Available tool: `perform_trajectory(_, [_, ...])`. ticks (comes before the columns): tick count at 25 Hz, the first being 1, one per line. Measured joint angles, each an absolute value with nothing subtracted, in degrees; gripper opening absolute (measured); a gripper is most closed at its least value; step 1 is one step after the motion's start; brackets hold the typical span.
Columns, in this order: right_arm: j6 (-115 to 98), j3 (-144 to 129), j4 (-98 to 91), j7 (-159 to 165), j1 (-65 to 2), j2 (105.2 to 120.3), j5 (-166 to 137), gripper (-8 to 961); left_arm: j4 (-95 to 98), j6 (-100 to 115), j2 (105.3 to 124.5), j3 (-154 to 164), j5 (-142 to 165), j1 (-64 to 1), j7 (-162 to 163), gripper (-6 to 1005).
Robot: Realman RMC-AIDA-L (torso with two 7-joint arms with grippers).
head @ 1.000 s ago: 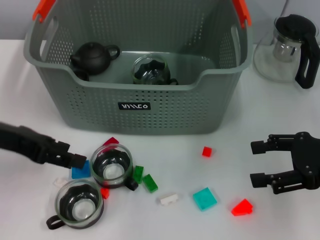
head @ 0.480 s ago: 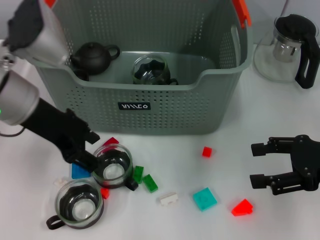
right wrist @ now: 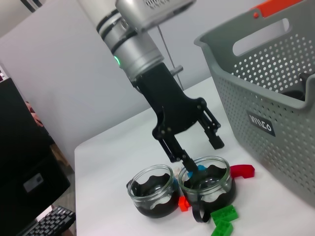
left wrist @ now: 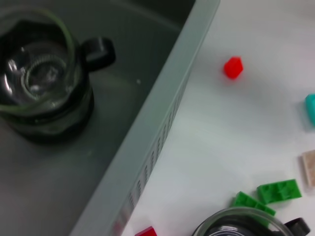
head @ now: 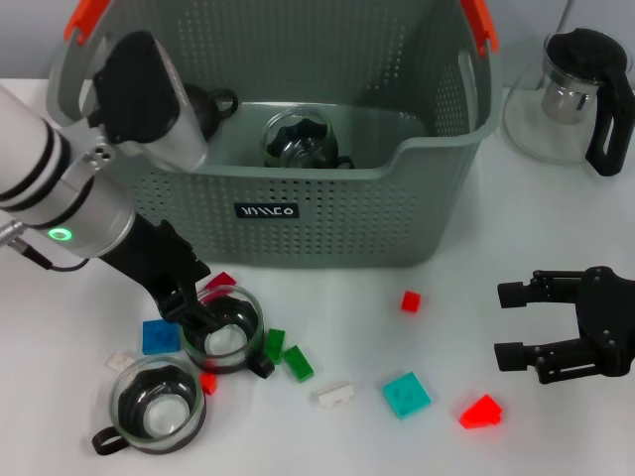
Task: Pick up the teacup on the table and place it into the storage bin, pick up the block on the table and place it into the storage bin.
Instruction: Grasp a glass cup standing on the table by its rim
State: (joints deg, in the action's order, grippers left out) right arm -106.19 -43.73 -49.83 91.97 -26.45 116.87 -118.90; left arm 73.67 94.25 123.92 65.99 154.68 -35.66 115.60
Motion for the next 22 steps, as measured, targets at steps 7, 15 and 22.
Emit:
perform_trajectory(7, [-106.0, -43.0, -49.8, 92.0, -26.4, 116.98, -119.0, 914, 71.0, 91.2, 124.00, 69.7, 156.5, -36.0, 117.5, 700])
perform_trajectory(15, [-105.4, -42.3, -48.8, 92.1, -26.5, 116.78, -119.0, 915, 70.8, 93.4, 124.27, 71.7, 156.5, -36.0, 118.3, 693])
perform_trajectory(22, [-104.9, -42.1, -47.1, 92.1, -26.7, 116.41, -119.0, 914, 70.0, 89.6, 124.36, 72.8, 156.5, -36.1, 119.9, 688])
